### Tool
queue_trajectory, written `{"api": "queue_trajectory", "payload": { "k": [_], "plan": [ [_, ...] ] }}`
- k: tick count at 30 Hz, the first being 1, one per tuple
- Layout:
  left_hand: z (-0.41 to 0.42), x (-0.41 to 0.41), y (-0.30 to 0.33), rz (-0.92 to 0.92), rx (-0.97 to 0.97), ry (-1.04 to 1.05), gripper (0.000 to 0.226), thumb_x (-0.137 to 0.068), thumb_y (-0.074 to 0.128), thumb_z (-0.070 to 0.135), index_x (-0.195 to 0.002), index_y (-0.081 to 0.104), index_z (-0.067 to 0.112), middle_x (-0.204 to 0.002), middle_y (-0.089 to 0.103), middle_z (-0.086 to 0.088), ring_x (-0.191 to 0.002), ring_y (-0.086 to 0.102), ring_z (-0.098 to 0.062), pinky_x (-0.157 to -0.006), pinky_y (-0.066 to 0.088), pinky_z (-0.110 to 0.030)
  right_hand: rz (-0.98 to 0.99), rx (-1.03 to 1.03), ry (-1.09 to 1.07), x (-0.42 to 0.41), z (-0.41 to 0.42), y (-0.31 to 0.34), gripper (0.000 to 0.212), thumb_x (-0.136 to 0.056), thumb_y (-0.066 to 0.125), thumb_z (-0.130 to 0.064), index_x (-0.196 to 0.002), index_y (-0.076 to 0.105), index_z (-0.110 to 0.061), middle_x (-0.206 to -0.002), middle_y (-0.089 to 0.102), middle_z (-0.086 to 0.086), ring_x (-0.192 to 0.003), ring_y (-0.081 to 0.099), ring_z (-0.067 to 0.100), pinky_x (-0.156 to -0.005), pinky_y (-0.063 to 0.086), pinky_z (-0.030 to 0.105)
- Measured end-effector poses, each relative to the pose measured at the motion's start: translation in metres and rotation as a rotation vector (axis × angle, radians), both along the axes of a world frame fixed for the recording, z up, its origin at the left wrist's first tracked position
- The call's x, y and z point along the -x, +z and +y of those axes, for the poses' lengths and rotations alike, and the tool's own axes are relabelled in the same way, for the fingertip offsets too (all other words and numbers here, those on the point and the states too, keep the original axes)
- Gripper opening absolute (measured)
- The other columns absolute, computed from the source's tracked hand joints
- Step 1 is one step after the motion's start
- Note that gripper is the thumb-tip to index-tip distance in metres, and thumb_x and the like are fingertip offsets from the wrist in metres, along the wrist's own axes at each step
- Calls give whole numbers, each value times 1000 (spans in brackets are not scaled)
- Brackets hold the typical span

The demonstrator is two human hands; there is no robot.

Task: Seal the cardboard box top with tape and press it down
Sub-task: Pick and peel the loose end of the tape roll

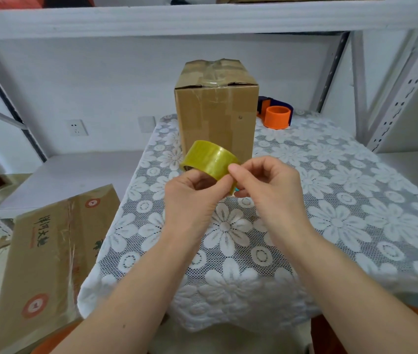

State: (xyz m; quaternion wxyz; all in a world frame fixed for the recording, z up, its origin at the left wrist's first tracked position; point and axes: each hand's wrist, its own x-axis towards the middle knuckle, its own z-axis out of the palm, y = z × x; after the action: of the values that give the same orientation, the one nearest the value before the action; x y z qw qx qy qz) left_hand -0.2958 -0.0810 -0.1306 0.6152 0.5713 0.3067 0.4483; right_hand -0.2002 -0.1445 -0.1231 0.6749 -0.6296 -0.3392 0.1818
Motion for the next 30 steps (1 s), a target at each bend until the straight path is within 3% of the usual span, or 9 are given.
{"api": "queue_trajectory", "payload": {
  "k": [3,7,13,16,21,26,30],
  "plan": [
    [0,0,-2,78,-104,34,7,-72,80,10,-76,76,15,-71,76,1,-69,71,-10,-69,57,-27,40,21,11,-2,-1,1,10,-77,76,-16,-72,70,-12,-67,69,-1,-64,68,14,-65,58,24],
    [2,0,-3,123,-131,13,13,-70,80,9,-82,77,13,-78,77,-1,-78,74,-18,-76,59,-31,115,54,73,-7,-2,2,10,-81,72,-11,-72,70,-9,-71,71,6,-71,71,22,-71,60,26],
    [6,4,3,-22,122,-101,17,-78,74,21,-84,73,5,-85,77,-11,-82,74,-24,-80,59,-33,94,41,91,-7,1,-1,14,-85,68,-12,-71,68,-9,-67,68,2,-68,69,17,-75,60,29],
    [6,3,4,-77,174,-102,15,-82,69,22,-81,72,7,-85,77,-11,-82,74,-25,-80,59,-34,64,9,67,-2,2,-3,14,-85,68,-12,-70,67,-10,-64,66,-3,-64,67,13,-72,59,28],
    [6,4,3,-129,225,-83,17,-84,67,21,-86,72,4,-87,77,-12,-83,74,-24,-76,59,-30,44,-38,-12,7,4,-7,12,-84,69,-13,-74,66,-7,-65,64,3,-65,60,16,-72,56,37],
    [4,3,3,-169,239,-45,14,-84,68,20,-83,72,6,-82,77,-10,-78,73,-19,-70,58,-27,83,-117,-35,14,6,-11,11,-85,67,-10,-75,64,-6,-67,60,3,-65,55,13,-64,50,24],
    [3,1,3,-195,240,-25,13,-85,67,20,-83,72,8,-79,76,-8,-74,72,-16,-66,57,-25,141,-173,-53,19,9,-13,11,-86,66,-8,-75,63,-6,-68,58,2,-65,53,11,-64,49,21]
  ]
}}
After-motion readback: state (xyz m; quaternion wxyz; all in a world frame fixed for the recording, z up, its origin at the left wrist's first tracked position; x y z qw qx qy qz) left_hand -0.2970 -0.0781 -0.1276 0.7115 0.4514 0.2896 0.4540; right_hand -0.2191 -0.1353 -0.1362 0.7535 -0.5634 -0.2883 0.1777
